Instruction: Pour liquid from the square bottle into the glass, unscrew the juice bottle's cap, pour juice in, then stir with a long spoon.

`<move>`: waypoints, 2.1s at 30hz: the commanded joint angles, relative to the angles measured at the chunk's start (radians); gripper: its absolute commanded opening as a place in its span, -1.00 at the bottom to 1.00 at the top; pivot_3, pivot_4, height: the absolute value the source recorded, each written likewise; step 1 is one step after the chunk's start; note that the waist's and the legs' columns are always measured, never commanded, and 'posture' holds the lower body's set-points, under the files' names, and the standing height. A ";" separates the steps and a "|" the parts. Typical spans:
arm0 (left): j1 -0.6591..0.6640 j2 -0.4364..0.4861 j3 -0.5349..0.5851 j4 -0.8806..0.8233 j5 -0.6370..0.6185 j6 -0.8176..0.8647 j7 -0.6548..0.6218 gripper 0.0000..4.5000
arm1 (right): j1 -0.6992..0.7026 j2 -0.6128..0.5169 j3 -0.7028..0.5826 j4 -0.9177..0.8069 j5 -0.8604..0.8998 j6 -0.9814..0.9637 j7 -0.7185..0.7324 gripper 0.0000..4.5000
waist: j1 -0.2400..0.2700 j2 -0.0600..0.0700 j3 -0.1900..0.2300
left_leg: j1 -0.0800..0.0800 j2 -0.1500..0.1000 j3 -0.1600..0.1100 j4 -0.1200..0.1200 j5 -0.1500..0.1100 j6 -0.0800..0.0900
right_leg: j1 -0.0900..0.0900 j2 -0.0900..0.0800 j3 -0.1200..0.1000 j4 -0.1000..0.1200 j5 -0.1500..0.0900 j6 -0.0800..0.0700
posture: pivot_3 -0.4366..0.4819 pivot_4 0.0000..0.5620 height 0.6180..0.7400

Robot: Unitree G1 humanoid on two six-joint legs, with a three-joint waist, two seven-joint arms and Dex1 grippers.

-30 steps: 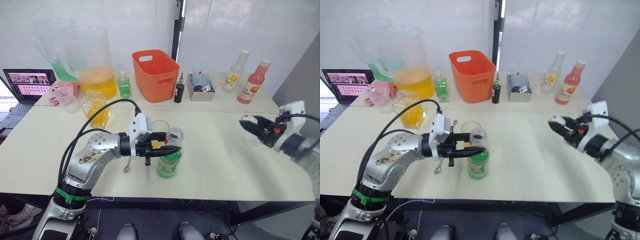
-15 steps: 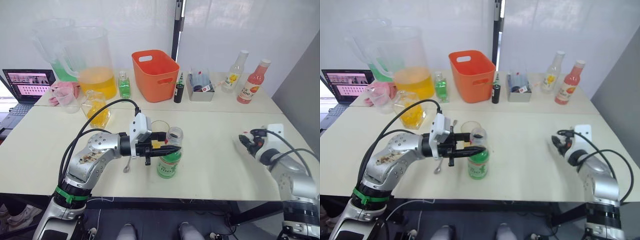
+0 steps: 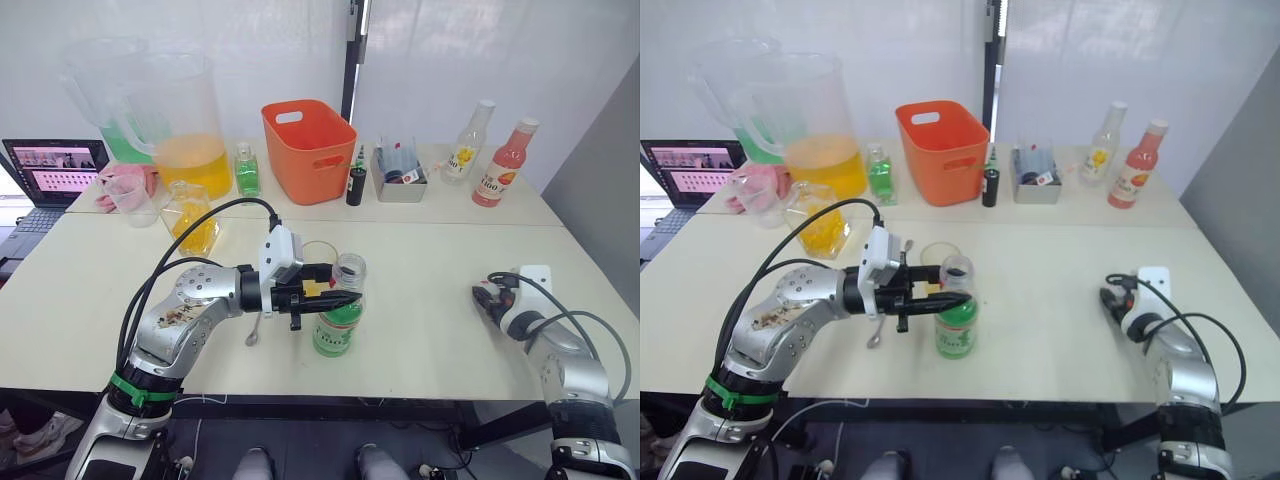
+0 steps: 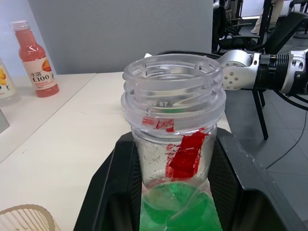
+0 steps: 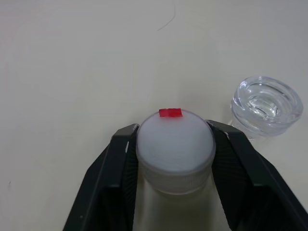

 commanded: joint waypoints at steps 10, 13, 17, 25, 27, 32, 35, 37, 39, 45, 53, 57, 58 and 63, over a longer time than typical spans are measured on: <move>0.001 0.001 -0.026 0.003 0.022 0.010 -0.011 -0.36 | 0.008 -0.034 -0.075 -0.387 0.199 0.231 0.051 0.99 | 0.000 0.000 0.000 | 0.000 0.000 0.000 0.000 0.000 0.000 | 0.000 0.000 0.000 0.000 0.000 0.000 | -0.05 -0.47 1.00; -0.003 0.001 -0.026 0.009 0.023 0.008 -0.016 -0.36 | 0.000 -0.054 -0.077 -0.454 0.230 0.276 0.068 0.99 | 0.001 0.000 0.000 | 0.000 0.000 0.000 0.000 0.000 0.000 | 0.000 0.000 0.000 0.000 0.000 0.000 | -0.05 -0.47 1.00; -0.002 0.007 -0.020 0.008 0.021 0.010 -0.021 -0.36 | -0.005 -0.145 -0.101 -0.563 0.312 0.325 0.162 0.99 | 0.002 0.000 0.000 | 0.000 0.000 0.000 0.000 0.000 0.000 | -0.001 0.000 0.001 0.000 0.000 0.000 | -0.05 -0.47 1.00; 0.008 0.038 0.036 -0.037 -0.036 0.055 -0.018 -0.36 | 0.058 -0.365 -0.172 -0.692 0.449 0.349 0.431 0.99 | 0.000 0.000 0.000 | -0.001 0.000 0.000 -0.001 0.000 0.000 | -0.001 0.000 0.001 -0.001 0.000 0.000 | -0.05 -0.47 1.00; 0.009 0.044 0.057 -0.055 -0.062 0.076 -0.012 -0.36 | 0.059 -0.404 -0.187 -0.704 0.491 0.364 0.475 0.99 | -0.005 0.000 0.000 | -0.001 0.000 0.001 -0.001 0.000 0.000 | -0.002 0.000 0.001 -0.001 0.000 0.000 | -0.05 -0.47 1.00; 0.012 0.086 0.130 -0.127 -0.149 0.153 0.004 -0.36 | 0.037 -0.467 -0.195 -0.734 0.596 0.415 0.540 0.99 | -0.010 0.000 0.001 | -0.001 0.000 0.001 -0.002 0.000 0.000 | -0.003 0.000 0.001 0.000 0.000 0.000 | -0.05 -0.47 1.00; 0.015 0.109 0.169 -0.156 -0.198 0.195 0.016 -0.36 | 0.015 -0.468 -0.166 -0.742 0.623 0.425 0.545 0.99 | -0.006 -0.001 0.001 | -0.001 0.000 0.001 -0.002 0.000 0.000 | -0.004 0.000 0.001 -0.001 0.000 0.000 | -0.05 -0.47 1.00; 0.017 0.123 0.192 -0.162 -0.223 0.213 0.015 -0.36 | -0.003 -0.459 -0.137 -0.748 0.633 0.425 0.545 0.99 | -0.005 -0.001 0.001 | -0.001 0.000 0.001 -0.002 0.000 0.000 | -0.003 0.000 0.001 -0.002 0.000 0.000 | -0.05 -0.47 1.00; 0.016 0.156 0.240 -0.176 -0.272 0.248 0.013 -0.36 | -0.033 -0.439 -0.095 -0.744 0.631 0.413 0.547 0.99 | -0.005 -0.001 0.001 | -0.001 0.000 0.001 -0.002 0.000 0.000 | -0.003 0.000 0.001 -0.002 0.000 0.000 | -0.05 -0.47 1.00; 0.058 0.334 0.376 -0.175 -0.327 0.298 -0.040 -0.36 | -0.096 -0.390 -0.022 -0.719 0.621 0.389 0.555 0.99 | -0.008 -0.002 0.002 | -0.002 0.000 0.001 -0.003 0.000 0.000 | -0.005 0.000 0.001 -0.002 -0.001 0.000 | -0.05 -0.47 1.00; 0.009 0.452 0.442 0.027 -0.230 0.223 -0.059 -0.36 | -0.150 -0.300 0.041 -0.691 0.626 0.378 0.540 0.99 | 0.002 -0.003 0.003 | -0.003 0.000 0.001 -0.005 -0.001 -0.002 | -0.007 -0.001 0.000 -0.003 -0.001 -0.001 | -0.05 -0.47 1.00; -0.108 0.399 0.390 0.130 -0.143 0.129 -0.035 -0.36 | -0.143 -0.275 0.057 -0.719 0.616 0.382 0.521 0.99 | 0.007 -0.003 0.003 | -0.005 0.000 0.001 -0.005 -0.003 -0.004 | -0.007 -0.001 0.000 -0.003 -0.001 -0.001 | -0.05 -0.47 1.00; -0.135 0.378 0.372 0.160 -0.115 0.099 -0.026 -0.36 | -0.138 -0.268 0.057 -0.730 0.619 0.384 0.509 0.99 | 0.008 -0.003 0.003 | -0.006 0.000 0.000 -0.005 -0.002 -0.003 | -0.008 0.000 0.000 -0.003 -0.001 -0.001 | -0.05 -0.47 1.00; -0.245 0.279 0.300 0.292 0.001 -0.044 -0.016 -0.36 | -0.113 -0.243 0.047 -0.784 0.645 0.396 0.446 0.99 | 0.011 -0.003 0.003 | -0.006 0.000 0.000 -0.007 0.000 0.000 | -0.008 0.000 0.000 -0.002 -0.002 -0.001 | -0.05 -0.47 1.00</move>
